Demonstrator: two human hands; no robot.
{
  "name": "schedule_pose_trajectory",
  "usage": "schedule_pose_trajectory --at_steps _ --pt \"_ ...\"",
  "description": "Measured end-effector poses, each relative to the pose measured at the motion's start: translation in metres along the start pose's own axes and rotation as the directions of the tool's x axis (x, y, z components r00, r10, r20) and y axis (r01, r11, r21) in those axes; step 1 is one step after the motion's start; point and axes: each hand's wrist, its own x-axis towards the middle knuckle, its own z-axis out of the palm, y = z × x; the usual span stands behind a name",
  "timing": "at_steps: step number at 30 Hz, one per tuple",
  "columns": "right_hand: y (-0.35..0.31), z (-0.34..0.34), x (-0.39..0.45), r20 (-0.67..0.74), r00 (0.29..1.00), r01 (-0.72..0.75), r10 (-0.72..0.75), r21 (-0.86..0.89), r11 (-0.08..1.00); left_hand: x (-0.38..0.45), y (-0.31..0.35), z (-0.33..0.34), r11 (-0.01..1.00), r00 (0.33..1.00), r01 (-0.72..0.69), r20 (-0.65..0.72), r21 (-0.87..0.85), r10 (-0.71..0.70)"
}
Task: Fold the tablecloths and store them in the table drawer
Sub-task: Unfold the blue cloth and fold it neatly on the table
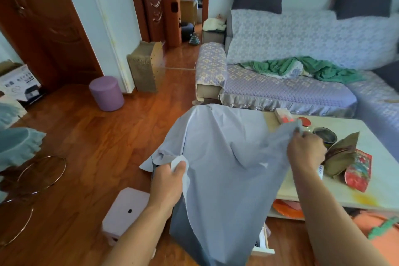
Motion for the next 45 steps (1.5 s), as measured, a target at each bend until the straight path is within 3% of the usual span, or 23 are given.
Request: schedule_pose_trajectory --at_steps 1,3,5,6,8,11,13,18,22,25,27,29,32,36,41,45 --pt "0.004 -0.003 0.002 0.102 0.99 -0.117 0.101 0.165 0.979 0.0 0.001 0.0 1.0 1.0 -0.02 -0.012 0.022 0.021" --pt "0.009 -0.004 -0.01 0.341 0.937 -0.205 0.078 0.356 0.912 -0.002 0.002 -0.001 0.998 0.999 -0.039 -0.014 0.039 0.04" --pt "0.004 0.014 -0.029 0.414 0.897 -0.387 0.154 0.566 0.728 -0.003 0.0 0.0 0.999 0.999 -0.034 -0.01 0.021 0.034" --pt "-0.003 0.025 -0.04 0.387 0.91 -0.372 0.153 0.594 0.713 -0.004 -0.001 0.001 1.0 1.0 -0.019 -0.002 -0.01 0.019" --pt "-0.019 0.048 -0.071 0.345 0.935 -0.111 -0.081 0.502 0.858 -0.003 -0.005 0.004 0.99 0.998 0.049 0.032 -0.135 -0.045" --pt "-0.015 0.069 -0.124 0.455 0.826 0.135 -0.333 0.414 0.9 -0.007 -0.007 0.01 0.955 0.988 0.135 0.108 -0.263 -0.109" --pt "-0.005 0.076 -0.159 0.487 0.743 0.268 -0.459 0.412 0.871 -0.013 -0.006 0.015 0.94 0.983 0.146 0.156 -0.308 -0.101" --pt "0.031 0.096 -0.199 0.247 0.742 0.498 -0.623 0.419 0.759 -0.016 -0.012 0.013 0.949 0.989 0.09 0.136 -0.303 -0.05" --pt "0.041 0.101 -0.202 0.152 0.665 0.649 -0.731 0.366 0.667 -0.012 -0.018 0.009 0.976 0.987 0.033 0.162 -0.213 0.002" --pt "0.037 0.098 -0.204 0.12 0.632 0.705 -0.766 0.321 0.632 -0.009 -0.017 0.005 0.971 0.973 0.089 0.226 -0.221 -0.037" --pt "0.034 0.095 -0.204 0.115 0.627 0.72 -0.771 0.293 0.629 -0.008 -0.014 0.004 0.924 0.95 0.202 0.294 -0.324 -0.104" --pt "0.035 0.095 -0.205 0.125 0.583 0.768 -0.803 0.237 0.595 -0.008 -0.012 0.002 0.858 0.926 0.3 0.345 -0.417 -0.156" --pt "0.041 0.101 -0.205 0.114 0.5 0.844 -0.858 0.158 0.513 -0.006 -0.011 0.001 0.831 0.907 0.345 0.383 -0.436 -0.175" --pt "0.044 0.105 -0.206 0.094 0.441 0.885 -0.893 0.118 0.45 -0.004 -0.006 -0.001 0.787 0.877 0.415 0.43 -0.457 -0.213" --pt "0.037 0.105 -0.212 0.135 0.416 0.9 -0.899 0.076 0.428 0.002 -0.006 0.006 0.779 0.866 0.445 0.434 -0.442 -0.249" --pt "0.026 0.107 -0.207 0.231 0.459 0.823 -0.858 0.254 0.508 0.018 -0.005 0.007 0.679 0.859 0.507 0.376 -0.531 -0.347"
